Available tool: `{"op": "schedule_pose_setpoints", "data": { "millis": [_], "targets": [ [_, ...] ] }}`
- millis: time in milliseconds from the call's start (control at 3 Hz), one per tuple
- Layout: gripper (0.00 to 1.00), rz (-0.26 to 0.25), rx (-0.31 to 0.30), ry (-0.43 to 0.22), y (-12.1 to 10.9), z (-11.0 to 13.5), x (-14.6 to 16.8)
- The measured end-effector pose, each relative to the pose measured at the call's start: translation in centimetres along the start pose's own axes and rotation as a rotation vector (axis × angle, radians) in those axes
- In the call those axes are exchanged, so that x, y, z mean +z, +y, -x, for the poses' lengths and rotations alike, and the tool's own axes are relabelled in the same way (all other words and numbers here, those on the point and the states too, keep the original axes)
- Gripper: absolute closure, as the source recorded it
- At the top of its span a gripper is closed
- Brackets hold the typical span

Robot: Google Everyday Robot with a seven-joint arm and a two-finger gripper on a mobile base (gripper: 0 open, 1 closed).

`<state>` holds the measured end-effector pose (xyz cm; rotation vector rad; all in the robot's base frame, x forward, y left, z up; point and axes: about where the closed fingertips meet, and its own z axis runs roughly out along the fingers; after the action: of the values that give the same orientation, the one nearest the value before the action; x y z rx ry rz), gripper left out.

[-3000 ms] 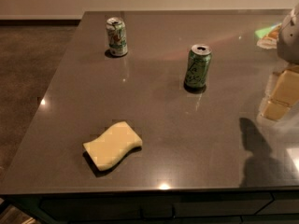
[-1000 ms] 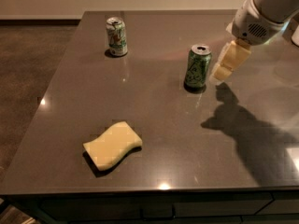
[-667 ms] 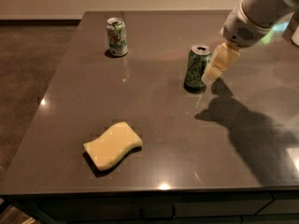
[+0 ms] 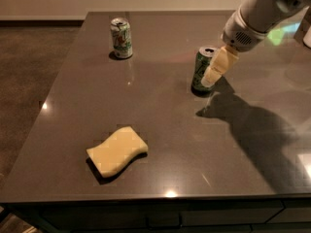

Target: Move green can near 7up can

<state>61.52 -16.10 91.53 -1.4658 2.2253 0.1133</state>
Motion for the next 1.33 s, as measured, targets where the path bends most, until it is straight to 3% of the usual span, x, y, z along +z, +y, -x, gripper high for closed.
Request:
{"op": "schedule_pose_setpoints", "data": {
  "millis": [333, 667, 1333],
  "targets": [
    [0.00, 0.032, 0.010, -0.008, 0.05, 0.48, 0.88],
    [0.18, 0.057, 0.029, -0.013, -0.18, 0.59, 1.29],
    [0.64, 0.088, 0.038, -0.024, -0.53, 1.01, 1.10]
  ]
}}
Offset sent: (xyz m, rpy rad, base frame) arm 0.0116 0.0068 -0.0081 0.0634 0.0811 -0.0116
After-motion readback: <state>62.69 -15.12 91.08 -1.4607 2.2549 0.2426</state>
